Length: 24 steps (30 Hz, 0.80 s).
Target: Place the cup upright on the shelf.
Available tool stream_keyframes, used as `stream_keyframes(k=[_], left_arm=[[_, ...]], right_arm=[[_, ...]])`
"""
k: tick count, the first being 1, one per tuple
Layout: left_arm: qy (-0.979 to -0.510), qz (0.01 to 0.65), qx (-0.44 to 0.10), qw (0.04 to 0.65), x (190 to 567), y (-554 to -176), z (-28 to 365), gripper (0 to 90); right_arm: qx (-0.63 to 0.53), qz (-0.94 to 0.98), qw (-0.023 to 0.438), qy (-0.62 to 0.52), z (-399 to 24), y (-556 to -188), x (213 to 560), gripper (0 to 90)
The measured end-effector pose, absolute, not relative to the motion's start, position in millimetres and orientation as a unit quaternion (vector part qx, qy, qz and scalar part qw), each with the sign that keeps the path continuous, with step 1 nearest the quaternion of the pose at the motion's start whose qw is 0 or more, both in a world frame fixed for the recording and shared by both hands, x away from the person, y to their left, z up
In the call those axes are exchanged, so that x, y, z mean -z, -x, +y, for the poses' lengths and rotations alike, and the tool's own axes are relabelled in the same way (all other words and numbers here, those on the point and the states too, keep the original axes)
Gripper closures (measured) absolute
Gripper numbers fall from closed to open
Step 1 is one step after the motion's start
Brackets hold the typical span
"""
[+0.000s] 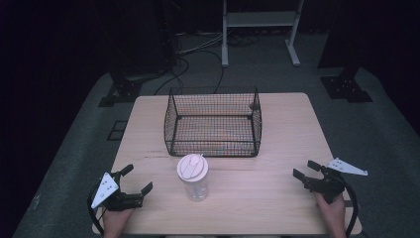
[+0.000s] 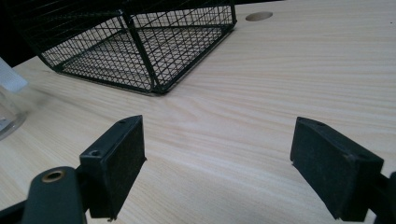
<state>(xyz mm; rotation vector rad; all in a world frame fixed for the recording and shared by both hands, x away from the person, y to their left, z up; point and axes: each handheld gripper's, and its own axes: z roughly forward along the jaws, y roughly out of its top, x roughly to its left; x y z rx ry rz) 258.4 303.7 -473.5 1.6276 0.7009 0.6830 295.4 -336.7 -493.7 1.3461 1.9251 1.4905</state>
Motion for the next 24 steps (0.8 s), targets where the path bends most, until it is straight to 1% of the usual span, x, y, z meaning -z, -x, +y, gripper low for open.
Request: stream_keyframes(k=[8,15,24], left_arm=[[-0.714,0.266,-0.27,0.589,464,-255,293,2.2],[-0.732,0.223,-0.231,0.601,451,-255,276,2.2],[-0.769,0.171,-0.195,0.585,434,-260,254,2.0]], right_arm=[[-0.525,0.683,0.178,-0.476,-336,-295,494,16.8],[-0.524,0.684,0.179,-0.475,-335,-295,494,16.7],[-0.523,0.685,0.18,-0.475,-335,-295,494,16.8]])
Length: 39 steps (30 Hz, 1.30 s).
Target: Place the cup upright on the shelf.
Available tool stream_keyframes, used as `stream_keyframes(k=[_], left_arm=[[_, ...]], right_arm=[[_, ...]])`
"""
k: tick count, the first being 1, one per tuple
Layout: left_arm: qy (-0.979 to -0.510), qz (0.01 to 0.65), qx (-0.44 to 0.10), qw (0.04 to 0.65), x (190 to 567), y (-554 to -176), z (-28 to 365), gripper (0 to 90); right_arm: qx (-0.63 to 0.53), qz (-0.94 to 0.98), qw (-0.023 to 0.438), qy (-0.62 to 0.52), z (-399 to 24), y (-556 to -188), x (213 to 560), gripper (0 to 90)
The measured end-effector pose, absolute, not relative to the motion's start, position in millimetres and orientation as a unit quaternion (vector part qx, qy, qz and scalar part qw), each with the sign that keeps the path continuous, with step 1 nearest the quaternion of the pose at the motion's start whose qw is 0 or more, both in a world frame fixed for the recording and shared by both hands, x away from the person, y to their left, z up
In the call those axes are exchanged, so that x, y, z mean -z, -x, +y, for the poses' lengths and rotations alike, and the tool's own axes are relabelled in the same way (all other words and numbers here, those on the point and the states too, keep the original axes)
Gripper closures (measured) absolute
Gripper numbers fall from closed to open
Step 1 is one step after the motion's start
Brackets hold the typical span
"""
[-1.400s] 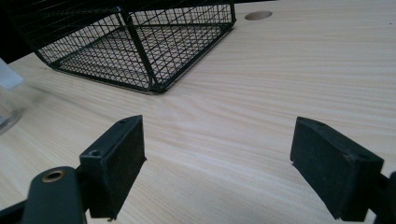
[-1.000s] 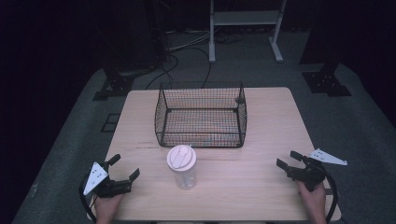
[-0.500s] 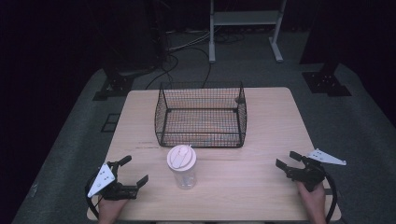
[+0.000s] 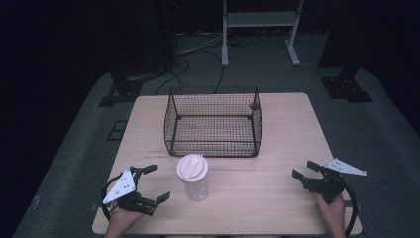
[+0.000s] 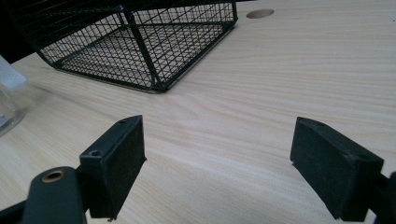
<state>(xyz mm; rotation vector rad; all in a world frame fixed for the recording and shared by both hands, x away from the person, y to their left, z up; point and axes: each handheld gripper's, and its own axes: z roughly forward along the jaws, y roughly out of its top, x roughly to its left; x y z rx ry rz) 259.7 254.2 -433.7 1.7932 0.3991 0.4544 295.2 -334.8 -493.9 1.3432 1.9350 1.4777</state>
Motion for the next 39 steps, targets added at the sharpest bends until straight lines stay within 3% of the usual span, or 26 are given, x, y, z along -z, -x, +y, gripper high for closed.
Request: stream_keyframes(k=[21,39], left_arm=[[-0.824,0.121,-0.131,0.538,416,-278,213,1.9],[-0.856,0.122,-0.099,0.493,411,-298,182,2.0]], right_arm=[[-0.522,0.686,0.179,-0.474,-334,-295,494,16.8],[-0.522,0.688,0.179,-0.472,-334,-295,494,16.7]])
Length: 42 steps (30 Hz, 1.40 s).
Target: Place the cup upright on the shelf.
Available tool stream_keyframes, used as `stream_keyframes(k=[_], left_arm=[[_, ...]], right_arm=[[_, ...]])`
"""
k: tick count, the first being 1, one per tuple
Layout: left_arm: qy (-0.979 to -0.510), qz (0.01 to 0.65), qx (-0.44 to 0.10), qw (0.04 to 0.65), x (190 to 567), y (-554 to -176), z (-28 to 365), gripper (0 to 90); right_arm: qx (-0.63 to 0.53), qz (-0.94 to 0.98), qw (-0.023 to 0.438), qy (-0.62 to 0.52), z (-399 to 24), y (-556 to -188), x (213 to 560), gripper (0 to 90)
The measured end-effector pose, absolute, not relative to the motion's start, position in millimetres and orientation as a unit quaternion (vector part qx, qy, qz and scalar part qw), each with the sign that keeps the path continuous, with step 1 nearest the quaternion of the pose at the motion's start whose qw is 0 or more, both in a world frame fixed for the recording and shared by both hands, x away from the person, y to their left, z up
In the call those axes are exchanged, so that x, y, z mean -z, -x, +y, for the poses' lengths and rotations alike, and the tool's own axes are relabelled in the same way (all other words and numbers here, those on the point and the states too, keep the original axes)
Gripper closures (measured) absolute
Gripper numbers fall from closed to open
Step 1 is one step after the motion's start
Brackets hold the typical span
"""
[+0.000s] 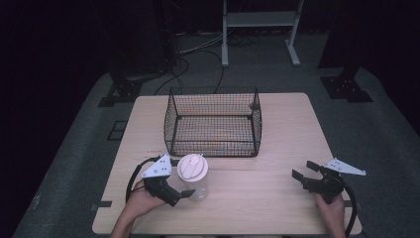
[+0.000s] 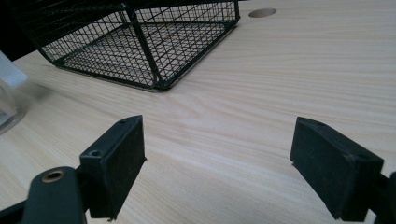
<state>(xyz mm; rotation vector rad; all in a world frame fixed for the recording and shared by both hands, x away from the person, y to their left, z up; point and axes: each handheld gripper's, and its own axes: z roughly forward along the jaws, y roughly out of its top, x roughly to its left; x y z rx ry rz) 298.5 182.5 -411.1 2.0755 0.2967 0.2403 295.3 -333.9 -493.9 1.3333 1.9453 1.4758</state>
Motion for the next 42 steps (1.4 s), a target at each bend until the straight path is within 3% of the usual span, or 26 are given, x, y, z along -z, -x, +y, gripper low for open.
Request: stream_keyframes(k=[28,42], left_arm=[[-0.862,0.122,-0.088,0.484,410,-312,169,14.7],[-0.861,0.116,-0.084,0.487,411,-313,163,11.2]], right_arm=[[-0.52,0.69,0.178,-0.471,-333,-295,494,16.7],[-0.52,0.69,0.178,-0.471,-333,-295,494,16.8]])
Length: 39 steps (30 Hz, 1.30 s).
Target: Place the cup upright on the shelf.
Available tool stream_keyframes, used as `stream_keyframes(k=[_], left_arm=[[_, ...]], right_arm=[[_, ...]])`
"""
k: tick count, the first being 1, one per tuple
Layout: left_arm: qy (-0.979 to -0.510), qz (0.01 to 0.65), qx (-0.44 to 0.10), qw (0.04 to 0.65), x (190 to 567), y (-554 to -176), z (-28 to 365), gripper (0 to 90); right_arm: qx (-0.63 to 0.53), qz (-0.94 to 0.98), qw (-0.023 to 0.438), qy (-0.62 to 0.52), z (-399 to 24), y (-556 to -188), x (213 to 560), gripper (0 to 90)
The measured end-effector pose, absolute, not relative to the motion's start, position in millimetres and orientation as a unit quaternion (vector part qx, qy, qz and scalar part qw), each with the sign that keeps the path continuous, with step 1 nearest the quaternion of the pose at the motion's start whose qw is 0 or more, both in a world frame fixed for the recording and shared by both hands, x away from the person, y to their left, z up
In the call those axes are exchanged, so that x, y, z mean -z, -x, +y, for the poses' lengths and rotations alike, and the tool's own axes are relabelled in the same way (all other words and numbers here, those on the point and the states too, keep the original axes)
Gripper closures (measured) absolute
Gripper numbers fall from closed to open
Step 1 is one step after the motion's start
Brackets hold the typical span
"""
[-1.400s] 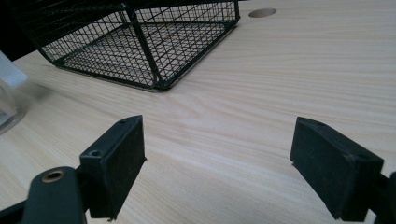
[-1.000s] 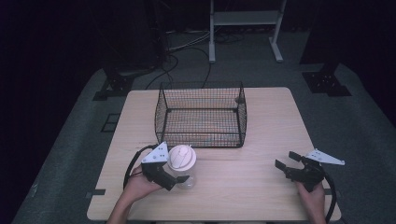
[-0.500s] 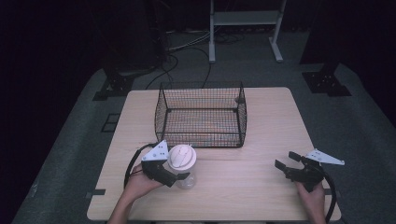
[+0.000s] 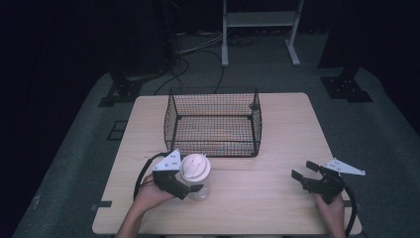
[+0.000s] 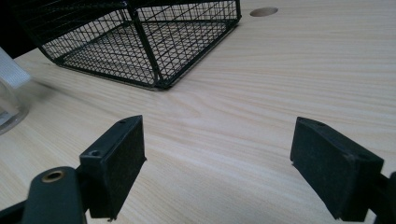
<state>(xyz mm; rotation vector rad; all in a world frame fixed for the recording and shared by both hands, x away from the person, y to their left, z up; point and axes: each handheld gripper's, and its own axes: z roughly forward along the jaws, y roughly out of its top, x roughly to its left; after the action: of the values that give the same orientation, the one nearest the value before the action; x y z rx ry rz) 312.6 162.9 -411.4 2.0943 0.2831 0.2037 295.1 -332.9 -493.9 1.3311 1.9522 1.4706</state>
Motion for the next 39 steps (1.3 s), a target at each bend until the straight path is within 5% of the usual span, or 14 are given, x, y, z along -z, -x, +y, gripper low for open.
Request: stream_keyframes(k=[28,39], left_arm=[[-0.869,0.097,-0.083,0.479,407,-316,155,15.4],[-0.859,0.084,-0.079,0.499,378,-324,154,15.4]], right_arm=[[-0.52,0.69,0.178,-0.47,-333,-295,494,16.7],[-0.521,0.69,0.178,-0.471,-333,-295,494,16.6]])
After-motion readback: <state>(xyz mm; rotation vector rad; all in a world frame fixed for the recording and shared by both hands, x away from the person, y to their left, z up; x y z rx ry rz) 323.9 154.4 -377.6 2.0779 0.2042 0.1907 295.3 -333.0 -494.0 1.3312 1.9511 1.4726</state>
